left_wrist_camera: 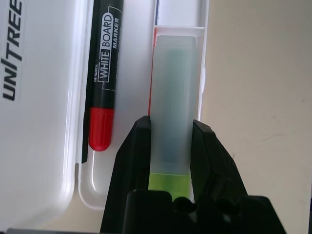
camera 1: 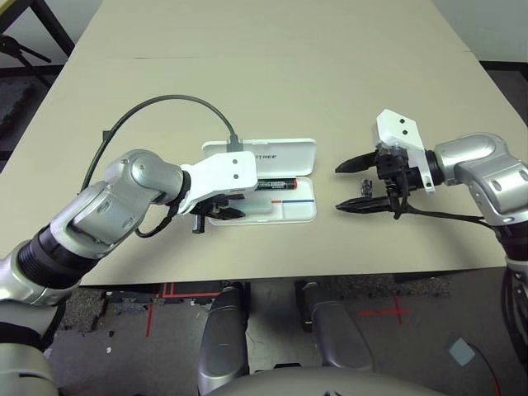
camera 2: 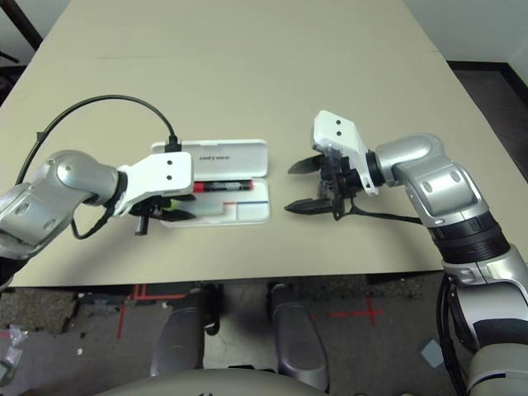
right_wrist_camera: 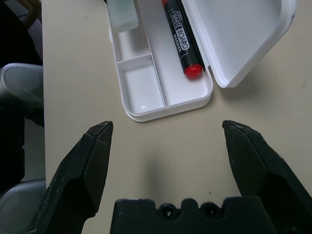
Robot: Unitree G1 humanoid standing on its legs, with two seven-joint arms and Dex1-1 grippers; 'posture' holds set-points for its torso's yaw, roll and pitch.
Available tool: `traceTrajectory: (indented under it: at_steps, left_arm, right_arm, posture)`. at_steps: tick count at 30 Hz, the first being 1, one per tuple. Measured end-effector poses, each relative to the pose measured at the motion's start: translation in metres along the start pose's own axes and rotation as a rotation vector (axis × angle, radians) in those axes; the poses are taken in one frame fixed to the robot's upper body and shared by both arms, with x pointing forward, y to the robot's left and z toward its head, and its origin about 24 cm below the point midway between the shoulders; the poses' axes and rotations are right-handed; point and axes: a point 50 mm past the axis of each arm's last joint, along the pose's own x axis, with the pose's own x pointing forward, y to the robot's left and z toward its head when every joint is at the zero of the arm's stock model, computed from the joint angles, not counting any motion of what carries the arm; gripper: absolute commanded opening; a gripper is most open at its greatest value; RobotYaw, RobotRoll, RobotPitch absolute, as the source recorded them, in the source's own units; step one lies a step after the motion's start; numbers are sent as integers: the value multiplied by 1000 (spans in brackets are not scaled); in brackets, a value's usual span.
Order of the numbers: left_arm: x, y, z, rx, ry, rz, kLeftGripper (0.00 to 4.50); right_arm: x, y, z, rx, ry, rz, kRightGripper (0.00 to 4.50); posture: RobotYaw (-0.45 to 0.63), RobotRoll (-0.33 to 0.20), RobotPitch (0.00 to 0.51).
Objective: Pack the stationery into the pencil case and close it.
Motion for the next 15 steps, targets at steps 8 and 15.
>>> traceTrajectory:
  at_steps: [8, 15]
  left_arm:
    - [7, 3, 3, -6, -24, -10, 1089]
    - [6, 3, 2, -11, -20, -13, 2963]
  right_arm:
    - [0, 0, -1, -4, 7, -10, 4500]
    - [1, -1, -1, -11, 12, -22, 4500]
  posture:
    - [-61, 0, 194]
    - [-50, 0, 188]
